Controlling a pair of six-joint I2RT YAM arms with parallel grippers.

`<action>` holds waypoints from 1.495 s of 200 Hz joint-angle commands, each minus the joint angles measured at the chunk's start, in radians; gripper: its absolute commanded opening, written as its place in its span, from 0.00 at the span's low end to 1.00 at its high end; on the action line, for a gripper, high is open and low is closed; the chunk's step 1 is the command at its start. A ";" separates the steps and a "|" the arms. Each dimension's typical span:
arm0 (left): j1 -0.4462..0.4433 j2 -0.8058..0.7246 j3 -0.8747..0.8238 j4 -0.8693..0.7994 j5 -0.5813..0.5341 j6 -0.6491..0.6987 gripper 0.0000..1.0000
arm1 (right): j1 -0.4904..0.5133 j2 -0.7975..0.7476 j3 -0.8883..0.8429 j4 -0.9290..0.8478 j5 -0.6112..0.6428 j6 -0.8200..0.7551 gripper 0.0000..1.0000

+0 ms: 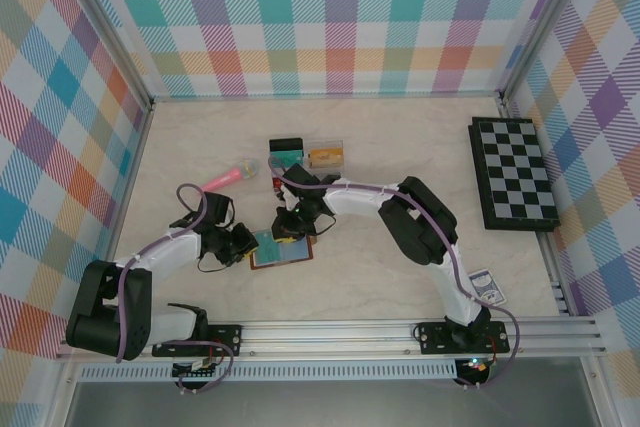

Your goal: Take the credit cards out of the card holder

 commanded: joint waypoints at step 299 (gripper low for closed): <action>-0.020 -0.012 0.011 -0.072 -0.023 0.027 0.13 | -0.043 -0.069 -0.059 -0.042 0.053 -0.043 0.01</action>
